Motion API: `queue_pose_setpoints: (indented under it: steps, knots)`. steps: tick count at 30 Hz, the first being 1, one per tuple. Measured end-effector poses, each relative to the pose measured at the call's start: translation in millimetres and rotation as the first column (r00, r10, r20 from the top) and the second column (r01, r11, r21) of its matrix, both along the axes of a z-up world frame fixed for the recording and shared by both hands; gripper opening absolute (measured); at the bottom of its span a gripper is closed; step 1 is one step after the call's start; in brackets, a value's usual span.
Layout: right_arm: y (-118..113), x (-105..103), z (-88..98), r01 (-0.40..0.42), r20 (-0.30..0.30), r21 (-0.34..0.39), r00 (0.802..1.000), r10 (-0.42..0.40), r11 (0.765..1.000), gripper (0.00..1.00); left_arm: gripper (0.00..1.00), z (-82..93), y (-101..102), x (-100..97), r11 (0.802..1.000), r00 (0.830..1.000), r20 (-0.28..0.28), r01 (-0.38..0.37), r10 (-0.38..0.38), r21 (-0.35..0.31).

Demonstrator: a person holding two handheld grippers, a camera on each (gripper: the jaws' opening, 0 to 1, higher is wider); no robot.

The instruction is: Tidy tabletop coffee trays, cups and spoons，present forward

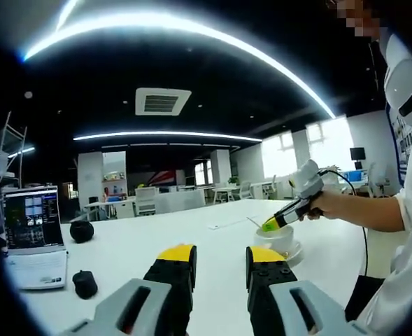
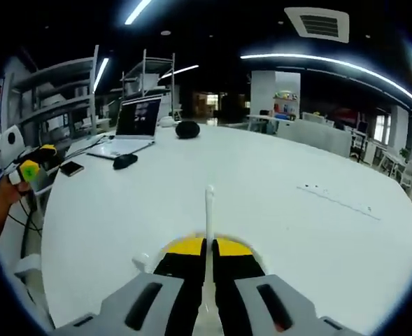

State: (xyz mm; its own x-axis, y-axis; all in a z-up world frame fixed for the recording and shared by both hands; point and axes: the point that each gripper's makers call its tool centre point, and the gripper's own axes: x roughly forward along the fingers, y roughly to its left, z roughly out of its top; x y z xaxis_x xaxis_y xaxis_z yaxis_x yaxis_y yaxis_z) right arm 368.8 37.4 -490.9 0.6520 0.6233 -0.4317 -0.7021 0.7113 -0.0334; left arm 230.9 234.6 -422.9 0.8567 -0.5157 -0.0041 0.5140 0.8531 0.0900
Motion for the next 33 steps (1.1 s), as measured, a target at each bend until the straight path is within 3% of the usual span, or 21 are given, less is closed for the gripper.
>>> queue_pose_setpoints:
  steps: [8, 24, 33]
  knots:
    - [3, -1, -14.1, -0.011, -0.016, -0.026, 1.000, 0.011, 1.000, 0.05, 0.30, -3.2, 1, 1.0, 1.000, 1.000, -0.006, -0.002, 0.002, -0.003]
    - [3, 2, -14.1, -0.042, -0.009, -0.014, 0.999, 0.041, 0.999, 0.06, 0.30, -4.5, -4, 1.4, 1.000, 1.000, -0.012, 0.019, -0.019, 0.000]
    - [-6, 5, 12.4, -0.027, 0.052, 0.049, 0.998, 0.024, 0.998, 0.12, 0.30, -7.5, -7, 0.2, 1.000, 0.999, -0.021, 0.024, -0.024, 0.011]
